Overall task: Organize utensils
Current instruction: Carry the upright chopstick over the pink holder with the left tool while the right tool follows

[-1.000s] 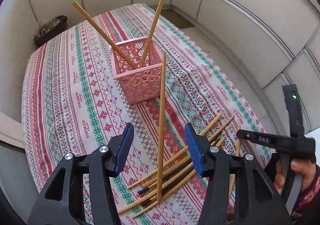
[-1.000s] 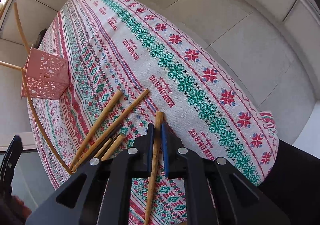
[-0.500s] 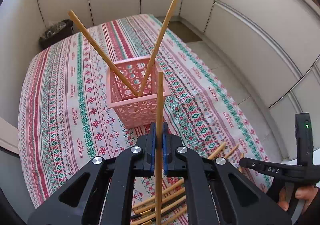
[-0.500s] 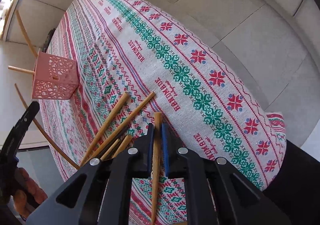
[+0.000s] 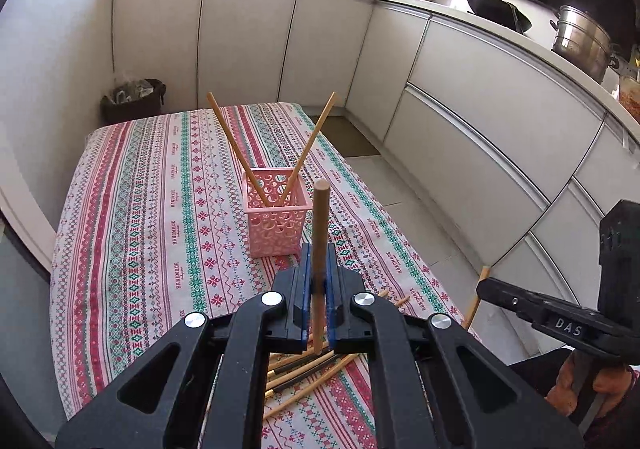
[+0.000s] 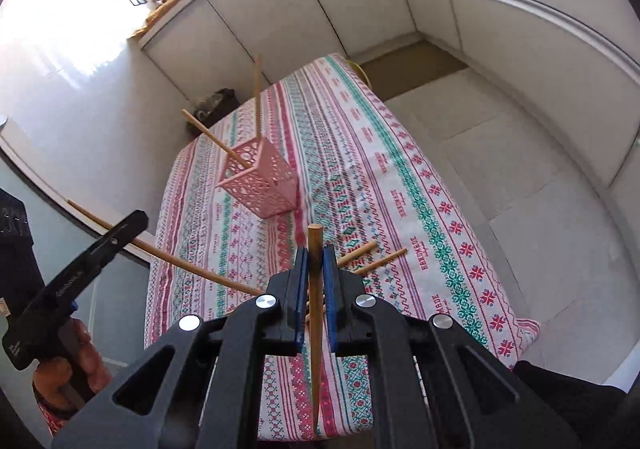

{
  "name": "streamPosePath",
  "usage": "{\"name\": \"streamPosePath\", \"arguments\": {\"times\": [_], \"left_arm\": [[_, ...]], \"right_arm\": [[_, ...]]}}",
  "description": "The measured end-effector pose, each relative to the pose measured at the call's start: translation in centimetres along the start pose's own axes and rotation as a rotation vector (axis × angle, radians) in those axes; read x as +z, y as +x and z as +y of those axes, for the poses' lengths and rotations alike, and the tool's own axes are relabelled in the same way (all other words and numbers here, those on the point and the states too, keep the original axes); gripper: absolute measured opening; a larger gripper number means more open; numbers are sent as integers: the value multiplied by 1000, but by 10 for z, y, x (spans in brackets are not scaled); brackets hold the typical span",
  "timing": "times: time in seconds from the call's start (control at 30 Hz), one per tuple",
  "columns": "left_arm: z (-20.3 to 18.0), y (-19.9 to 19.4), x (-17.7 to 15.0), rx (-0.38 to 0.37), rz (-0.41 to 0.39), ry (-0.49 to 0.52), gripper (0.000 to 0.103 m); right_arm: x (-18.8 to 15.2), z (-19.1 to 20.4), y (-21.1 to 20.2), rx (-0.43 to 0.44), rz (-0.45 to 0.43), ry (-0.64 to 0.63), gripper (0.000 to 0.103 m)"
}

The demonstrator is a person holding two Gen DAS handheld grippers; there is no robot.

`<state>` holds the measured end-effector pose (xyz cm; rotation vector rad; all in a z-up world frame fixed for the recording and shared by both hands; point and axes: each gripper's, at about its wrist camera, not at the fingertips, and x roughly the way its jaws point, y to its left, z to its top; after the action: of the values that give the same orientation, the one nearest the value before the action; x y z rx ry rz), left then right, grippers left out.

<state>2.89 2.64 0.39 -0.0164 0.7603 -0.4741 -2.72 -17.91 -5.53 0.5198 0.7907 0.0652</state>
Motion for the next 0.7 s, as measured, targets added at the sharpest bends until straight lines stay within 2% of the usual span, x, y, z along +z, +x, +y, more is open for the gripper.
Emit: {"name": "streamPosePath", "arguments": {"times": [0.2,0.37,0.7], "left_arm": [[-7,-23,-3,37,-16,6,5],[-12,-40,2,92,-42,9,5],[-15,-59,42,160,-117,34,5]], "right_arm": [[8,32,-35,66,-71,-71,8],[29,55,-59,105,-140,-117,8],[82,85,-87,146,-274,-177,8]]}}
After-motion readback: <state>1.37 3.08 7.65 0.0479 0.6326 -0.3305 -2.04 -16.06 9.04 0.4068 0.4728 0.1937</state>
